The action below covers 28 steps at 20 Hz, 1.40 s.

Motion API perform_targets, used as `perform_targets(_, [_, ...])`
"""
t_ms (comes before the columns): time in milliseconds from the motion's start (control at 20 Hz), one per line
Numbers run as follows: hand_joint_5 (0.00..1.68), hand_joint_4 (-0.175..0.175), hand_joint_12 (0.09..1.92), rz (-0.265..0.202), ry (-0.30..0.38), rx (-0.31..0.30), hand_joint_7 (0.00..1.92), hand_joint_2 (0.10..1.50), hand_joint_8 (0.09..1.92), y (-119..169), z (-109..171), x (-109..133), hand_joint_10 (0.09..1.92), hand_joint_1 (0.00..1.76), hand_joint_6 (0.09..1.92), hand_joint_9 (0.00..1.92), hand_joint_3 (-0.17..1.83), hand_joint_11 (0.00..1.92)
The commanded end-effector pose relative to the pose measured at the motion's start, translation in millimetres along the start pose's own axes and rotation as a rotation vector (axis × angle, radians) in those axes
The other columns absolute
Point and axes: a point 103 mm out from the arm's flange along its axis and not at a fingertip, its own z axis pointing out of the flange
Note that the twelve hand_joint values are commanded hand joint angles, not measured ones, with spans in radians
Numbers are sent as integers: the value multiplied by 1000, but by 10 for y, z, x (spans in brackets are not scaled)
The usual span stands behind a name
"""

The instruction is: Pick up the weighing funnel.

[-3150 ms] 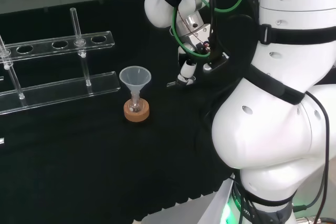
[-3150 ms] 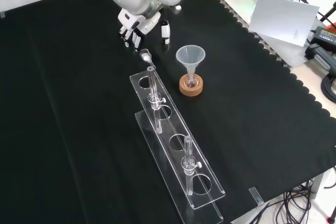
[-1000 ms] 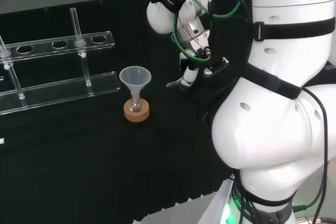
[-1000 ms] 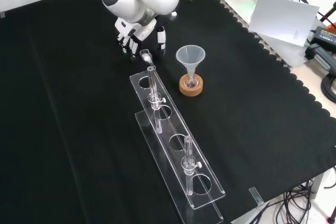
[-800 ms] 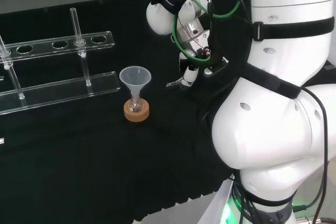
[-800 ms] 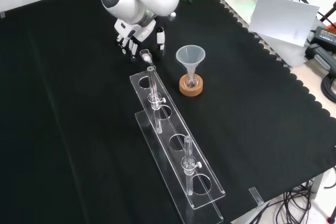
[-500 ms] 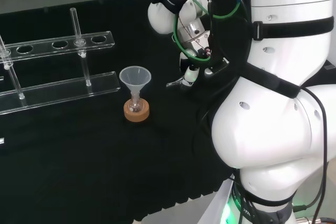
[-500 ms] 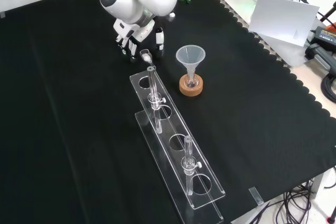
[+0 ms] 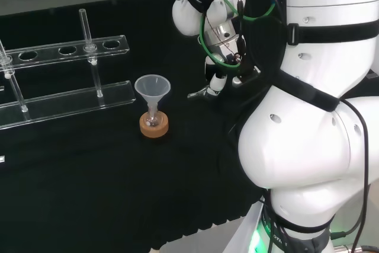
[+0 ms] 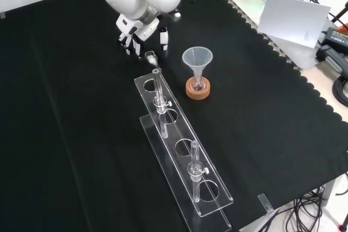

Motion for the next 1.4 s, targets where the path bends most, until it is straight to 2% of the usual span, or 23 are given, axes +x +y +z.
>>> perform_targets(50, [802, 99, 1436, 1, 9, -11, 1034, 781, 349, -12, 10, -10, 489, 806, 444, 487, 58, 0])
perform_targets(500, [771, 93, 1439, -20, 13, 6, 1012, 772, 339, -10, 84, 84, 488, 804, 455, 489, 57, 0])
perform_targets(850, [780, 97, 1473, 28, 45, -25, 1044, 765, 359, 1, 92, 113, 496, 823, 545, 536, 77, 0])
perform_targets(950, [806, 104, 1503, 28, 15, -33, 1078, 763, 367, 1, 79, 149, 497, 828, 563, 574, 87, 0])
perform_targets(1100, [833, 110, 1519, 37, 35, -37, 1107, 762, 375, -9, 125, 183, 499, 832, 577, 605, 94, 0])
perform_targets(1200, [852, 113, 1528, 71, 41, -34, 1138, 754, 377, -15, 142, 209, 480, 833, 579, 629, 113, 0])
perform_targets(1400, [873, 118, 1533, 86, 71, -35, 1163, 750, 382, -20, 163, 255, 471, 833, 584, 654, 128, 0])
